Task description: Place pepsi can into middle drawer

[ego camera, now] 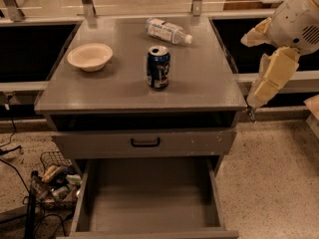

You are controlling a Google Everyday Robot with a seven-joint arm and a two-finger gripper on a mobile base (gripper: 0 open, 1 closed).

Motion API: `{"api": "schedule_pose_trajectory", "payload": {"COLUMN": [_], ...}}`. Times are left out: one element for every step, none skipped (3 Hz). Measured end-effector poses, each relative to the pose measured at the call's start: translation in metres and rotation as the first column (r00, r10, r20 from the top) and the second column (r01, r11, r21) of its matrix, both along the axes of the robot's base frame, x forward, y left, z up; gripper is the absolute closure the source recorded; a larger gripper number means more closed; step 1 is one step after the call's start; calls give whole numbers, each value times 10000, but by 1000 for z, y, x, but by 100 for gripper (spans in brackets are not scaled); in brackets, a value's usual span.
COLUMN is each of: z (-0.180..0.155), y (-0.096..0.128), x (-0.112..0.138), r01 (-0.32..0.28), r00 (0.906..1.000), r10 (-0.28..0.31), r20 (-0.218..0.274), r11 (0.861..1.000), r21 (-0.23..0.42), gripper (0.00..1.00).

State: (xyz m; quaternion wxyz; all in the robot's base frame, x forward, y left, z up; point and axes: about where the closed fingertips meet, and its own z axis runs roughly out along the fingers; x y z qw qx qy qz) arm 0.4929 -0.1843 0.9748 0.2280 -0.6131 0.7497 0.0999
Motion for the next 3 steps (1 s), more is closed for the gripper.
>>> {"api": "schedule_pose_trajectory", "payload": {"z": [0,-6,-2], "y": [4,16,35], "x": [6,19,42], "r01": [-114,-385,-636], "r00": [9999,9988,9973], "r10": [114,396,649], "r20": [-13,-277,-346], "r11": [9993,9986,9973], "r21": [350,362,370], "gripper": [0,0,0]}}
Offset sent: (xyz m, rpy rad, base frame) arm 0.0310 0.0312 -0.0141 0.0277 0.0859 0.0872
